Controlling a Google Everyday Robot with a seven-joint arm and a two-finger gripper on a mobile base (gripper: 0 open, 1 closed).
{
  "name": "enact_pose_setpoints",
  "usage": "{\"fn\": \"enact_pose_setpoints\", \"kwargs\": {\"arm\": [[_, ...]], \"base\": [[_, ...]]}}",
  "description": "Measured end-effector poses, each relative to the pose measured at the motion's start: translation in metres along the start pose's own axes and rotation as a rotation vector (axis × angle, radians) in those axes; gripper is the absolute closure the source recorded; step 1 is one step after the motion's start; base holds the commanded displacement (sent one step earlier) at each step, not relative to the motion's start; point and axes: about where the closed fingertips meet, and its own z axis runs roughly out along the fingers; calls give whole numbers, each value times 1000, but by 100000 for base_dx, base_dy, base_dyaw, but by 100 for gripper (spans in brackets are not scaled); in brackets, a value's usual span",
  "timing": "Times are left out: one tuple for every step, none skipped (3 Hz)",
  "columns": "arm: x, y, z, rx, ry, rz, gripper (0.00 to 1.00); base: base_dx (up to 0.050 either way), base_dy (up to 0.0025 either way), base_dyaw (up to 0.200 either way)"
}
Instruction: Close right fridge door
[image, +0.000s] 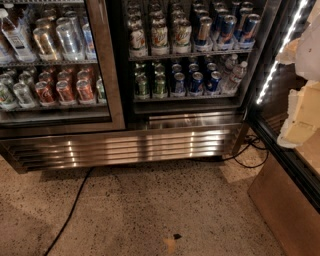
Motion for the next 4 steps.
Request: {"fn": "enact_pose_setpoints", "kwargs": {"arm": [[0,0,0,0,0,0,0],[0,0,0,0,0,0,0],[0,0,0,0,0,0,0],[0,0,0,0,0,0,0]], "base": [[4192,226,10800],[3,-3,-19755],[-1,1,-19809],[0,0,-19801]]}}
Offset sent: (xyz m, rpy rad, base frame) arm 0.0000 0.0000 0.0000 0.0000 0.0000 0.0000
